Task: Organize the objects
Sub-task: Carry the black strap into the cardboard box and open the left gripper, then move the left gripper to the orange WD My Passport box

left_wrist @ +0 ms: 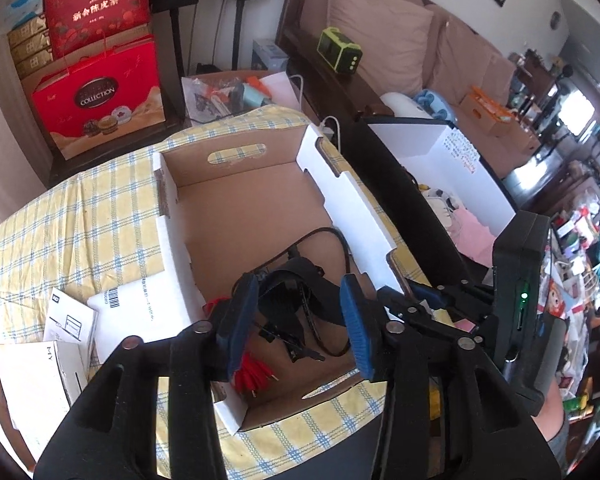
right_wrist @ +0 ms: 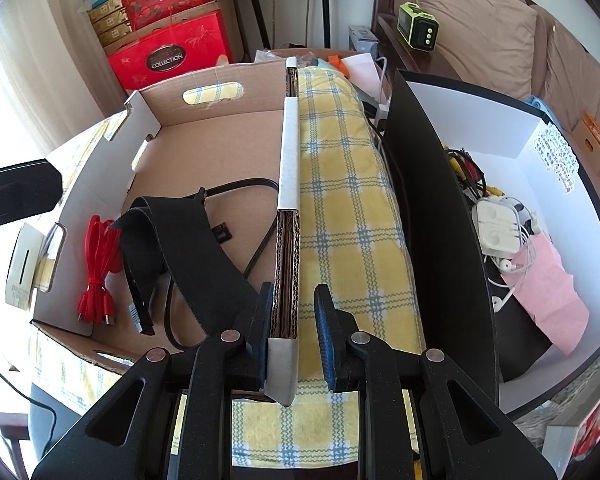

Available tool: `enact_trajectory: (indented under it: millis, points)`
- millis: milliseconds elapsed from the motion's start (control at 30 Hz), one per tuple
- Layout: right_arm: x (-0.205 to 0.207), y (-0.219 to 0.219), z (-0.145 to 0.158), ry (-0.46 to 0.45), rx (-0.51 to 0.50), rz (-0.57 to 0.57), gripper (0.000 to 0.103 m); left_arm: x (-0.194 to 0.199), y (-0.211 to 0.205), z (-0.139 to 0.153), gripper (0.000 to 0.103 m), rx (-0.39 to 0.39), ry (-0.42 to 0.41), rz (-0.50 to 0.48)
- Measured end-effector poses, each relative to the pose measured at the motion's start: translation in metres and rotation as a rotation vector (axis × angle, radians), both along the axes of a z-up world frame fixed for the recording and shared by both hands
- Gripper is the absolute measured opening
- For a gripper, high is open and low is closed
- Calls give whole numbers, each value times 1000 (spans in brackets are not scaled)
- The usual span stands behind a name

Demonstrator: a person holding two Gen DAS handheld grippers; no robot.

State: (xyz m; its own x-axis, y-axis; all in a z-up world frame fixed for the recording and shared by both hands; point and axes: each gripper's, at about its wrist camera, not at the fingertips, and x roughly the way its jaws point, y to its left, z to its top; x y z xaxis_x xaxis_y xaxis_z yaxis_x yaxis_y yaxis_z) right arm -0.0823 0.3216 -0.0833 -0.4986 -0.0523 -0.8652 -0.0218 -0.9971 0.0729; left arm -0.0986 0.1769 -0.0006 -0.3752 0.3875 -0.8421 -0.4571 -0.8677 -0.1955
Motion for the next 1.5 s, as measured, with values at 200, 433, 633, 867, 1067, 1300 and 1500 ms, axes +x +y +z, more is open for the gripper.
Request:
enact_trajectory:
  millis: [200,433,633,867,1067,1300,1500]
  points:
    - [1,-1,1,2,-1,6,19,-13,-38,-1,66,-17,7,74]
    - [4,-1,1,9,-6,2,19,-34,-99,-17,66,-8,-63,179]
    - [3,-3,1,7,2,3,19,-45,-136,-37,66,-13,-110,234]
    - [2,-5,1,4,4,4,19,-52,-158,-58,66,4,-182,252]
    - [2,-5,1,4,7,4,19,-45,-188,-47,66,41,-166,276]
    - [3,-6,0,4,6,3,19,-52,-230,-47,66,21,-158,348]
    - [2,-7,0,3,4,7,19,-46,-288,-62,66,2,-171,461]
